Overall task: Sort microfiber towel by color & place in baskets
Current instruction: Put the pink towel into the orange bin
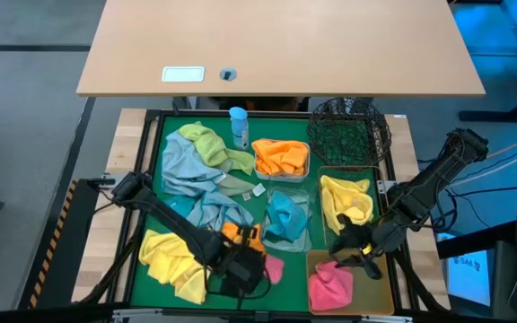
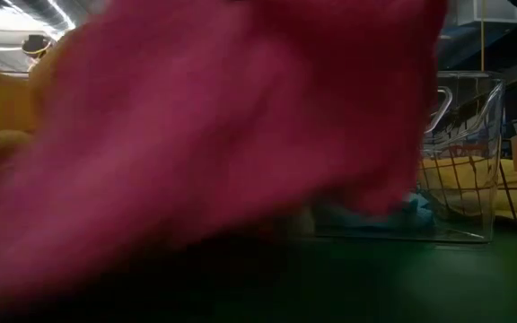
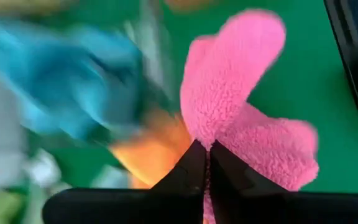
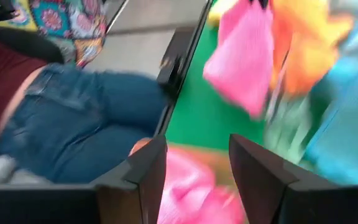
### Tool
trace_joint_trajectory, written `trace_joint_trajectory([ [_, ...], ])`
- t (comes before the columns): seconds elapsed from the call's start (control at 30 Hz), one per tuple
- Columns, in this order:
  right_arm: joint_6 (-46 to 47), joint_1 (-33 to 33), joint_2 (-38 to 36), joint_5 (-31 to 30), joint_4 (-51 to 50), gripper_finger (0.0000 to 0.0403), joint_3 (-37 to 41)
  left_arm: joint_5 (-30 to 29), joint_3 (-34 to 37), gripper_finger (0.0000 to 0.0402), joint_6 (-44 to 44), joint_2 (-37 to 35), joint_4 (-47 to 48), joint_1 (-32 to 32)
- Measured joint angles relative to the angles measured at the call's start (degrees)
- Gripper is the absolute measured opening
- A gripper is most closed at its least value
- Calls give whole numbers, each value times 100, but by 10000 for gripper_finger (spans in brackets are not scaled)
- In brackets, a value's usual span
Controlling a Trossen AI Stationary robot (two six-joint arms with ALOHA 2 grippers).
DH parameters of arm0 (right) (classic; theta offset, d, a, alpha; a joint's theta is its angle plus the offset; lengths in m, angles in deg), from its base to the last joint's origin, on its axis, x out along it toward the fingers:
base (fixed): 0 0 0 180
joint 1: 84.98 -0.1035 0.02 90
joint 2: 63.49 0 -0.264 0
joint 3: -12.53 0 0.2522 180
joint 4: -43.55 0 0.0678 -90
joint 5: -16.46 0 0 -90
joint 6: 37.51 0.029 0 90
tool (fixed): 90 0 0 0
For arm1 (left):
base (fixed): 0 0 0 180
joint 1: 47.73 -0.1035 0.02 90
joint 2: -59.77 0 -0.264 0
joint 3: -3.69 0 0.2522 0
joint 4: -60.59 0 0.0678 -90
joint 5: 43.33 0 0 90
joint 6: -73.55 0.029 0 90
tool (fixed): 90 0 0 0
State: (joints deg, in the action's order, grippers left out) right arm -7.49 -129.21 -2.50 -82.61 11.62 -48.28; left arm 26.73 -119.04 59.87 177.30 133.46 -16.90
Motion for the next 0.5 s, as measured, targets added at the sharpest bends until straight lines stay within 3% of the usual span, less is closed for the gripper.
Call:
trace_joint_trajectory([
  [0.2,-1431,0,0,-1175,769,174,0,-925,-870,2,989,0,-332,-505],
  [0.5,-2941,0,-2,-3130,1804,174,0,-913,-1009,1,1935,0,-1726,-1060],
])
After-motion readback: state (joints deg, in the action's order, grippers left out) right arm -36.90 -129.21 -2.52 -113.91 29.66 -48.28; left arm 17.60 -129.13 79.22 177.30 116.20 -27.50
